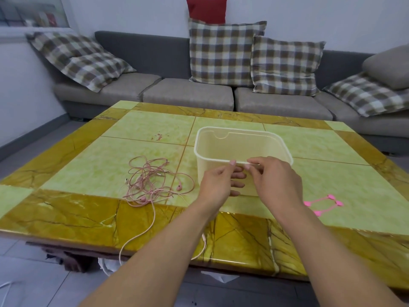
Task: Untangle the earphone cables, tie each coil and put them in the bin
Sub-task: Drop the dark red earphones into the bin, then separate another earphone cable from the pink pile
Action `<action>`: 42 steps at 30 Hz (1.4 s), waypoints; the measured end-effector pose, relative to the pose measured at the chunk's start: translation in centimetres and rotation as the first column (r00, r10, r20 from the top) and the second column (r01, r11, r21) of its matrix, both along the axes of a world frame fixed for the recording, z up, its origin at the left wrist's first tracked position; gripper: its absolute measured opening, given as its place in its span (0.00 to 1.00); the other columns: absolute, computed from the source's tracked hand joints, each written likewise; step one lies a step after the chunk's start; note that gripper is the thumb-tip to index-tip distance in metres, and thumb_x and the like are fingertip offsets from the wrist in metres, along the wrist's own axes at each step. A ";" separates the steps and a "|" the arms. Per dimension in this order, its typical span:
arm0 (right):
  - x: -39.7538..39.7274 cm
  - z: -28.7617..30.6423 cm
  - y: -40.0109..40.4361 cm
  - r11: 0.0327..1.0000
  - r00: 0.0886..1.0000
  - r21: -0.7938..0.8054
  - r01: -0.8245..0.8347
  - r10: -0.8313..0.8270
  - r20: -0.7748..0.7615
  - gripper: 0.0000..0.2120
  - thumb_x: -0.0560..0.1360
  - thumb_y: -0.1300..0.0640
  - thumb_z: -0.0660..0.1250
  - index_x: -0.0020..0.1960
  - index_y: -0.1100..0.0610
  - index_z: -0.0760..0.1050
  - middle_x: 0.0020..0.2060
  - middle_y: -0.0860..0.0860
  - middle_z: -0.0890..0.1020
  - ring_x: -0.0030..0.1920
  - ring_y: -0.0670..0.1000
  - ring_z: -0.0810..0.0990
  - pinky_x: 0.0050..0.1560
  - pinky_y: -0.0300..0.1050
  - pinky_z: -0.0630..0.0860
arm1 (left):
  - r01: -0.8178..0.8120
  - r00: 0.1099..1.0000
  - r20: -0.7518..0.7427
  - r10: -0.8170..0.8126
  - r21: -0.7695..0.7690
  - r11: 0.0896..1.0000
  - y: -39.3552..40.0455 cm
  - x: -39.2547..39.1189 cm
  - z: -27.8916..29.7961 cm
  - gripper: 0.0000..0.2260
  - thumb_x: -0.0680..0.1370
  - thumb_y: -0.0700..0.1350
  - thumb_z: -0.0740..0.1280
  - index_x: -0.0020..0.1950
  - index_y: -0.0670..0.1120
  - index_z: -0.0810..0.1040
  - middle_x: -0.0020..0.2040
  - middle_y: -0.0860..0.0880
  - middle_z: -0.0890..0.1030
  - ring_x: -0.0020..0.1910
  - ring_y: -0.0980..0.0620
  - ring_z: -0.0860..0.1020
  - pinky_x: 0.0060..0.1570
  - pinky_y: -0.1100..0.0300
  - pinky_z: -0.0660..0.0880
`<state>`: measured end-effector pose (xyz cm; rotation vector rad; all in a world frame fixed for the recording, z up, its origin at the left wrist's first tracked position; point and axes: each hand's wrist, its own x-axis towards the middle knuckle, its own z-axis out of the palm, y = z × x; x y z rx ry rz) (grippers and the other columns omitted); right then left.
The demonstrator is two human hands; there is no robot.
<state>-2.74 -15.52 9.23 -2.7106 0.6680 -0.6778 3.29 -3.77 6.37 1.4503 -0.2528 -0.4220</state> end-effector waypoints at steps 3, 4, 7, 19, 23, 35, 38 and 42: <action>0.8 -0.7 -0.4 1.000 0.998 0.028 -0.010 0.009 0.069 0.12 0.81 0.43 0.66 0.61 0.43 0.83 0.48 0.45 0.85 0.46 0.52 0.83 0.39 0.44 0.74 | -0.064 0.997 0.055 0.062 0.028 0.998 0.7 0.5 -1.0 0.12 0.83 0.50 0.64 0.53 0.46 0.84 0.47 0.49 0.87 0.41 0.54 0.83 0.38 0.59 0.81; 1.1 -0.8 -0.5 1.000 0.997 0.026 -0.009 0.007 0.083 0.12 0.81 0.43 0.65 0.61 0.42 0.83 0.46 0.45 0.85 0.45 0.52 0.82 0.39 0.45 0.75 | -0.104 0.991 0.091 0.101 0.035 0.994 1.1 0.9 -1.3 0.10 0.83 0.49 0.65 0.53 0.47 0.85 0.46 0.50 0.87 0.41 0.54 0.83 0.39 0.59 0.81; 2.6 -1.2 -0.2 1.000 0.997 0.018 0.004 -0.005 0.075 0.14 0.84 0.45 0.61 0.64 0.43 0.81 0.44 0.48 0.82 0.44 0.54 0.81 0.41 0.50 0.79 | -0.184 0.965 0.208 0.160 0.100 0.978 2.7 2.2 -2.6 0.08 0.83 0.44 0.64 0.54 0.50 0.84 0.45 0.53 0.86 0.45 0.57 0.83 0.47 0.59 0.81; 8.6 -2.8 3.0 0.962 0.969 0.220 -0.159 0.195 -0.151 0.32 0.79 0.53 0.68 0.80 0.51 0.60 0.73 0.52 0.69 0.70 0.57 0.70 0.69 0.53 0.71 | -0.151 0.969 0.235 0.071 0.347 0.925 7.7 5.5 -6.2 0.12 0.84 0.40 0.60 0.65 0.47 0.78 0.57 0.52 0.83 0.59 0.54 0.80 0.59 0.60 0.74; 6.4 -3.8 6.3 0.924 0.781 0.350 -0.156 0.332 -0.529 0.17 0.71 0.37 0.74 0.46 0.50 0.82 0.45 0.49 0.85 0.46 0.53 0.83 0.52 0.51 0.81 | -0.140 0.981 0.180 0.078 0.365 0.920 7.7 6.1 -6.0 0.15 0.83 0.38 0.60 0.68 0.47 0.76 0.60 0.52 0.81 0.59 0.54 0.78 0.54 0.63 0.72; 0.7 -4.6 4.1 0.627 0.971 0.767 -0.137 0.240 -0.023 0.07 0.82 0.62 0.61 0.48 0.55 0.74 0.51 0.49 0.86 0.51 0.51 0.84 0.52 0.52 0.82 | -0.269 0.854 -0.489 0.177 -0.125 0.955 10.1 8.5 -4.0 0.21 0.85 0.34 0.52 0.79 0.37 0.60 0.68 0.40 0.73 0.71 0.46 0.70 0.73 0.55 0.67; -0.5 -3.3 1.3 0.292 0.946 0.914 -0.281 -0.074 0.315 0.06 0.84 0.64 0.60 0.50 0.61 0.74 0.59 0.52 0.84 0.60 0.53 0.82 0.59 0.55 0.80 | -0.421 0.707 -0.704 0.066 -0.344 0.839 11.2 9.2 -3.4 0.25 0.84 0.37 0.56 0.81 0.40 0.54 0.79 0.37 0.61 0.75 0.34 0.65 0.69 0.42 0.71; -1.6 -2.0 -0.7 -0.150 0.841 0.850 -0.504 -0.311 0.443 0.09 0.85 0.61 0.53 0.55 0.62 0.72 0.55 0.55 0.86 0.61 0.54 0.83 0.66 0.52 0.75 | -0.514 0.642 -0.766 -0.013 -0.443 0.735 11.2 9.0 -2.9 0.19 0.83 0.36 0.60 0.73 0.36 0.61 0.68 0.31 0.72 0.53 0.33 0.83 0.49 0.51 0.84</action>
